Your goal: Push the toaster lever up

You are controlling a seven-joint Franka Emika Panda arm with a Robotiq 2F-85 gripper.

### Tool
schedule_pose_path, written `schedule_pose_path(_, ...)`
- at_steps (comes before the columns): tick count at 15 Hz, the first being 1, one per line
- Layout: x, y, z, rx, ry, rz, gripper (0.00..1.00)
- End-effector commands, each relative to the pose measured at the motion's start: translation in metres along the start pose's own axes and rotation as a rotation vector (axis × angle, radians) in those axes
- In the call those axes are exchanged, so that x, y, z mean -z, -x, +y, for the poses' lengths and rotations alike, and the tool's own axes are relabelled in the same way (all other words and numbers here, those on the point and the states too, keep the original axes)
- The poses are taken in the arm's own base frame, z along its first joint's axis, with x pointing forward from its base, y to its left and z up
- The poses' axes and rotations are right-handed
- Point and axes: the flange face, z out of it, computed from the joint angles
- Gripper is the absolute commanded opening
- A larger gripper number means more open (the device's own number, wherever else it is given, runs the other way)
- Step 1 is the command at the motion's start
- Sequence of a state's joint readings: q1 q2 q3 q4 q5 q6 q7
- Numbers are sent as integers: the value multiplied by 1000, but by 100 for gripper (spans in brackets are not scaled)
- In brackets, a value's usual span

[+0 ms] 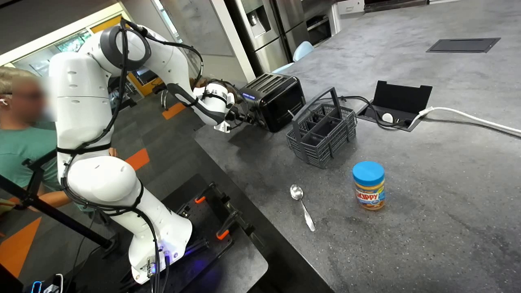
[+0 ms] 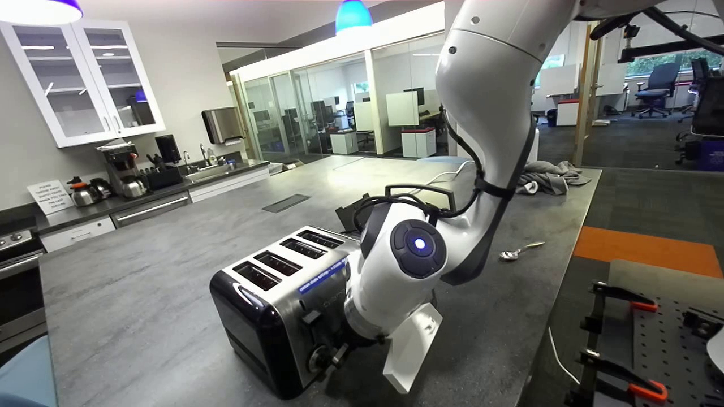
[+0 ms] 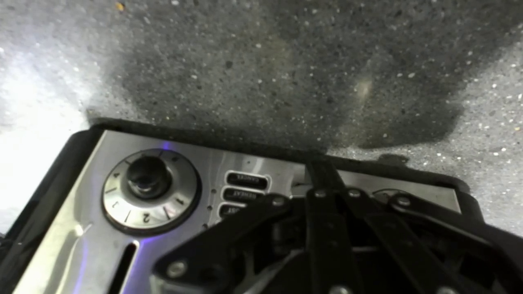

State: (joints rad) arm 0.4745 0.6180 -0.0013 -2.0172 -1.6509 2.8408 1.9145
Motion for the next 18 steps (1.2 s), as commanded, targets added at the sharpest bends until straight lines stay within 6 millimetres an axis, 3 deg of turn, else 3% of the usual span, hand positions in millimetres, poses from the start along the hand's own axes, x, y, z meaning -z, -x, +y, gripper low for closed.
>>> schedule_pose_path(1,1,-5,-2,-9,22,22,0)
schedule_pose_path(8,49,10,-6,17,40,-51,0)
schedule_pose_path(18,165,12,-3,45,105,74,0)
